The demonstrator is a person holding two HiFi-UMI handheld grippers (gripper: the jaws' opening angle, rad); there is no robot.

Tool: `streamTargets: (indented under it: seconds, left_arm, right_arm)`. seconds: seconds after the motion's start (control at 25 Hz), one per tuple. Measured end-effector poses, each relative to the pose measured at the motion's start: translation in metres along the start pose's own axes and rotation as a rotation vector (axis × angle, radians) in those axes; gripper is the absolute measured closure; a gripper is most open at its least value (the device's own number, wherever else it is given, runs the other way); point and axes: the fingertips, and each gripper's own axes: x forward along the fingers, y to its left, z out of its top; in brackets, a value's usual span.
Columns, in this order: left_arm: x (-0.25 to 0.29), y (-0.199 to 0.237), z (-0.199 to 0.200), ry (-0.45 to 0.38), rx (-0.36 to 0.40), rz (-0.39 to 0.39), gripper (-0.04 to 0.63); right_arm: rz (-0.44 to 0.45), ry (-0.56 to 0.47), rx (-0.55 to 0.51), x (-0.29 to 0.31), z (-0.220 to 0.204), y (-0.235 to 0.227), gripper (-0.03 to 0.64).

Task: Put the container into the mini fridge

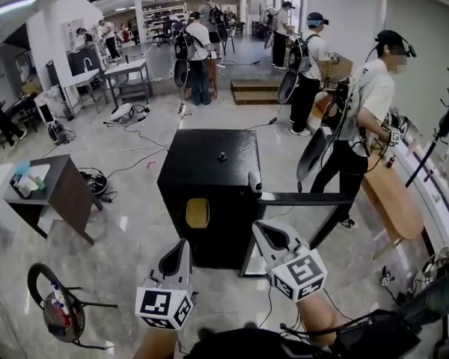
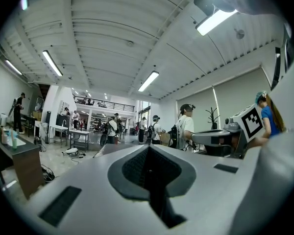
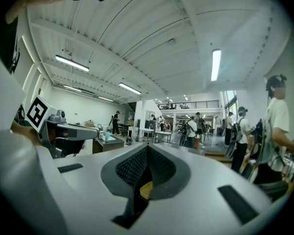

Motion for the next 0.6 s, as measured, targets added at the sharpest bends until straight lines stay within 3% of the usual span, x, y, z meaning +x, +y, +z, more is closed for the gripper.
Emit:
streamTargets:
  seconds: [0.6]
  left_arm:
    - [0.001,0.002,-0.003,-0.003,-0.019,0.052,0.589]
  right_arm:
    - [0.016,-0.013,-0.015,0.0,0.002,-0.012,0.601]
